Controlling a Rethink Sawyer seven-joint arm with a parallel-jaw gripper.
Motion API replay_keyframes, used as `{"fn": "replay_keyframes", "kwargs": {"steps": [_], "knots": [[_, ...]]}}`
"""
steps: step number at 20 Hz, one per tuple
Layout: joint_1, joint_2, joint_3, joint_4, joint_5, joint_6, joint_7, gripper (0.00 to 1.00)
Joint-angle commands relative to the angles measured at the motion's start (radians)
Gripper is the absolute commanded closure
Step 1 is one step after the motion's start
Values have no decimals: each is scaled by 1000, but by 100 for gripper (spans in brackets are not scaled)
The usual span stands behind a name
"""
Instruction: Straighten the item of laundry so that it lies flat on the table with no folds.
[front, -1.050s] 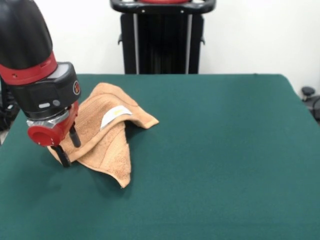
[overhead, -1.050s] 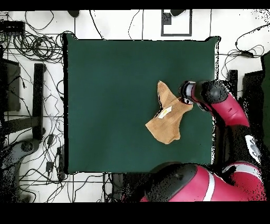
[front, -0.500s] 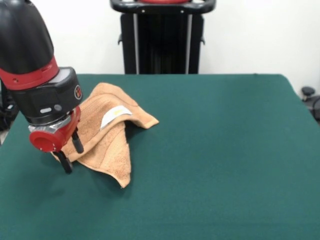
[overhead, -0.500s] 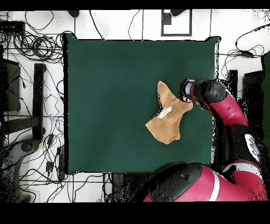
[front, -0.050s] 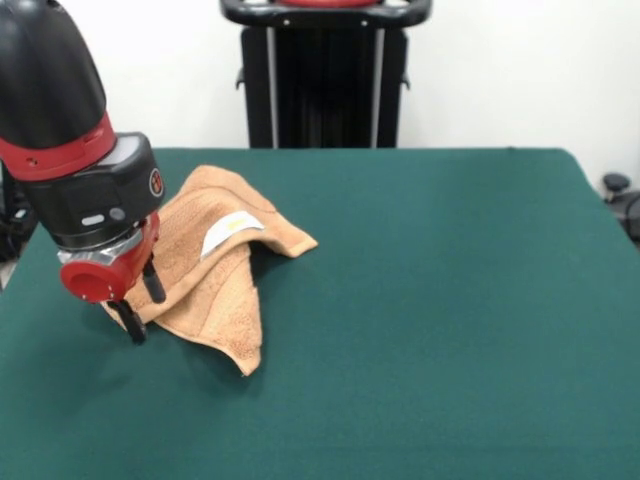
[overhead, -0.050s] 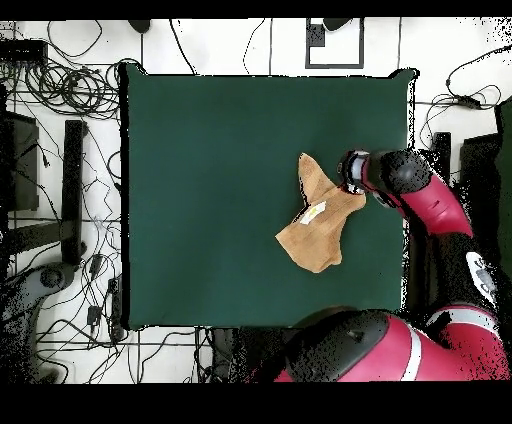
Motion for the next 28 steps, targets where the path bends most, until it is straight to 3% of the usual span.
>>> {"fn": "replay_keyframes", "kwargs": {"steps": [1, 7, 19, 28], "knots": [[-1, 29, 102, -20, -70, 211, -145, 0], [-13, 6, 127, -6, -86, 342, -145, 0], [-8, -23, 140, 54, -86, 343, -118, 0], [45, 7, 122, -85, -87, 393, -31, 0]]}}
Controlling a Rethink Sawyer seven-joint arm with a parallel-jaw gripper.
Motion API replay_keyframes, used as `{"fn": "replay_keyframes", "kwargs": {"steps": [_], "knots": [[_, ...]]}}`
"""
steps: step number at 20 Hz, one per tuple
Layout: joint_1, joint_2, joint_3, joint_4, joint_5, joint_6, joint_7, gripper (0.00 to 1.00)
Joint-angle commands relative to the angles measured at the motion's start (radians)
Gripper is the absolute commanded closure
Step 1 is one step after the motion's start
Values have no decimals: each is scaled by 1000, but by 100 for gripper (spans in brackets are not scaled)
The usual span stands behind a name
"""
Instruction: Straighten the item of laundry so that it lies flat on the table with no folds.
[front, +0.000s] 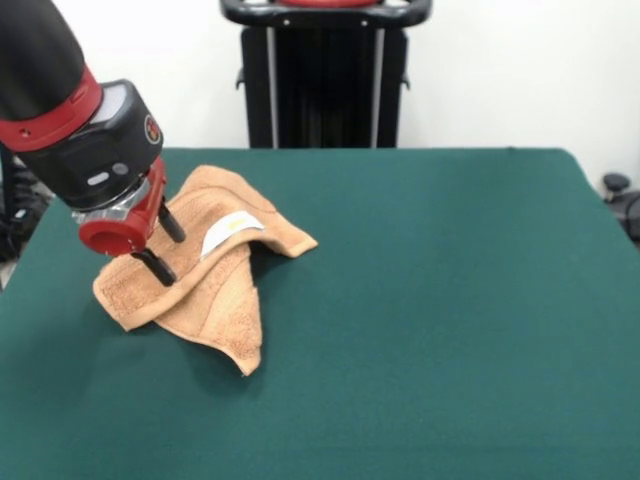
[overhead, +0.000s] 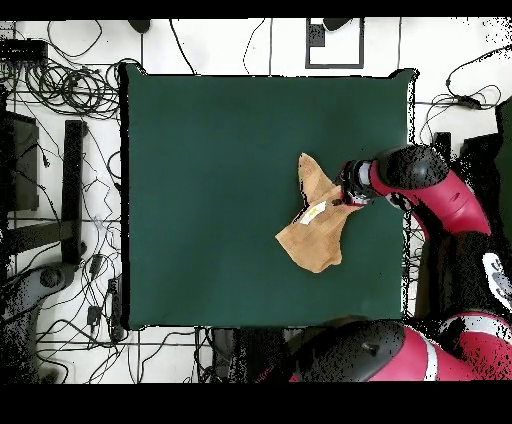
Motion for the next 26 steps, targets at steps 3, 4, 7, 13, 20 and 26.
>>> {"fn": "replay_keyframes", "kwargs": {"steps": [3, 4, 7, 13, 20, 26], "knots": [[92, 60, 103, -94, -17, 119, 3, 0], [95, 68, 104, -104, -13, 115, 9, 0], [108, 89, 105, -125, 4, 93, 34, 0], [102, 88, 98, -125, 6, 107, 13, 0], [85, 92, 91, -121, -16, 121, -34, 0], [39, 111, 119, -71, -25, 121, -121, 0]]}}
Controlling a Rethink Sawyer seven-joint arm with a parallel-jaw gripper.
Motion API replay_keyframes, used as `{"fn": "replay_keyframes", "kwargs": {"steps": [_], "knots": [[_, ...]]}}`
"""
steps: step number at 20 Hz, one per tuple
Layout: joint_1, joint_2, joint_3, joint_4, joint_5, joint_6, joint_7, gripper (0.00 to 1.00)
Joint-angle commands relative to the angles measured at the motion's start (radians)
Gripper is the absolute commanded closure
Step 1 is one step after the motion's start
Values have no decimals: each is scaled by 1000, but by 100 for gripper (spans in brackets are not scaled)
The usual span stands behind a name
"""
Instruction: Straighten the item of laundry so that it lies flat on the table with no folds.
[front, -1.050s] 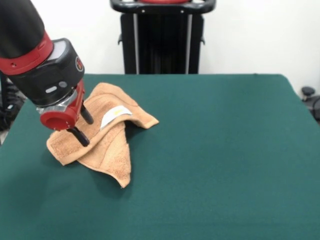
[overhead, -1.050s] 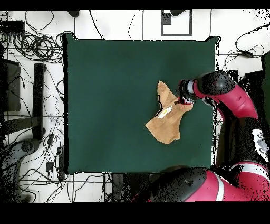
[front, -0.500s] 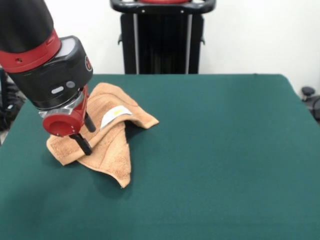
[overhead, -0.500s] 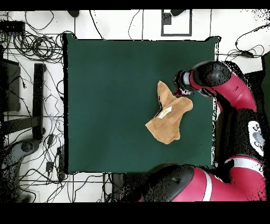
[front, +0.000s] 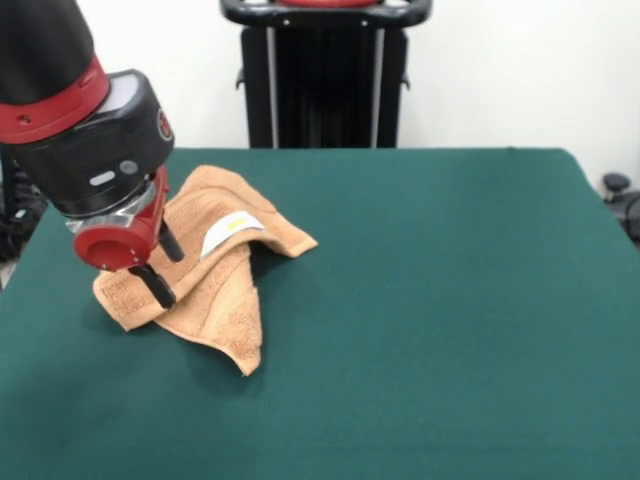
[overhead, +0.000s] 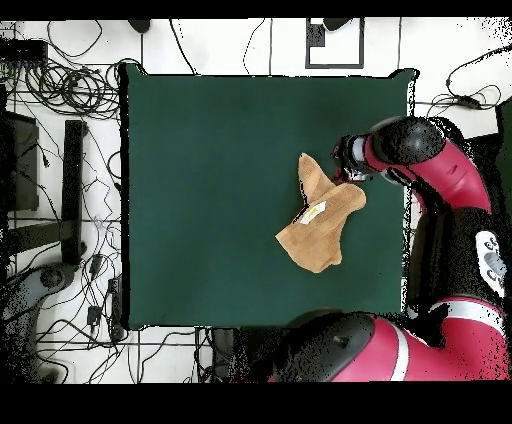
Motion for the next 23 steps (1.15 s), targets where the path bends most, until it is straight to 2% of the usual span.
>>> {"fn": "replay_keyframes", "kwargs": {"steps": [1, 5, 11, 17, 23], "knots": [[-18, 106, 131, 76, -14, 65, -124, 0], [-36, 139, 184, 114, 26, -7, -125, 0], [-54, 141, 225, 168, 51, -82, -102, 0], [-68, 173, 239, 131, 29, -75, -111, 0], [-73, 155, 244, 151, 14, -76, -106, 0]]}}
